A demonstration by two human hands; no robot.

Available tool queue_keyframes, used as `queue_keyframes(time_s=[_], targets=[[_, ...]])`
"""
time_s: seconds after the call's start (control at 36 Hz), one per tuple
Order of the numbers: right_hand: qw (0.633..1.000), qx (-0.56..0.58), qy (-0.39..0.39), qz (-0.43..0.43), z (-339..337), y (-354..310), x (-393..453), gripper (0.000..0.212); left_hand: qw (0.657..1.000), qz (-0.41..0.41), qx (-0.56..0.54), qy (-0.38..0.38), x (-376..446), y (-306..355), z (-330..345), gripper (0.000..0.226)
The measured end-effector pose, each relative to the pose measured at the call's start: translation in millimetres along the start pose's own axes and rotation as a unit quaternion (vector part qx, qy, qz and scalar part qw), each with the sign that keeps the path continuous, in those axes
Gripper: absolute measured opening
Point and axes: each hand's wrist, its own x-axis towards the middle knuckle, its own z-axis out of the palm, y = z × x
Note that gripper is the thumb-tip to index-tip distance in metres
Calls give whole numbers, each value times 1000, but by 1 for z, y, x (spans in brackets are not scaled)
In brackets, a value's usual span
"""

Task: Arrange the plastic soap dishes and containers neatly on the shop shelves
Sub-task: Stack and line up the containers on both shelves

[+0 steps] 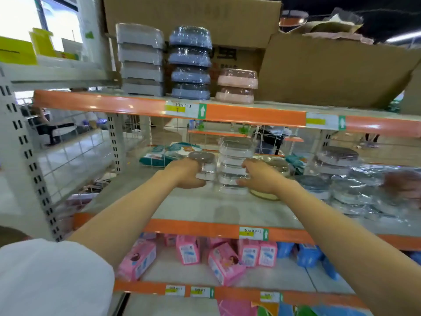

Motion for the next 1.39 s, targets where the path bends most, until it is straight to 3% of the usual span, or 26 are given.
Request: queue_keyframes(time_s=[0.28, 0.5, 0.69, 0.81, 0.86, 0.89, 1.0, 1.19, 1.39], targets=[[996, 66, -48, 19, 37, 15, 57, 56, 997, -48, -24, -60, 42, -35, 38, 59], [994, 98, -39, -20, 64, 14, 103, 28, 996, -66, -41, -53, 75, -48, 60, 62], [988, 134, -57, -42, 80, 17, 132, 39, 993, -84, -79, -40, 101, -59, 79, 55], [988, 128, -86, -22, 90, 23, 140, 13, 986, -104, -124, -48, 125, -75, 87, 57], [989, 116, -95, -9, 92, 25, 143, 51, 984, -97, -138, -53, 137, -82, 86, 49], [988, 121, -95, 1, 95, 26, 145, 58, 985, -92, -137, -55, 144, -85, 86, 47], [987, 135, -78, 38, 104, 29, 151, 62, 982, -97, -161, -37, 173, -102, 94, 52], [989, 111, -28, 96, 121, 23, 151, 53, 976, -65, -203, -37, 209, -125, 120, 92], [987, 110, 6, 116, 133, 15, 143, 51, 966, -1, -257, -34, 238, -133, 128, 93]])
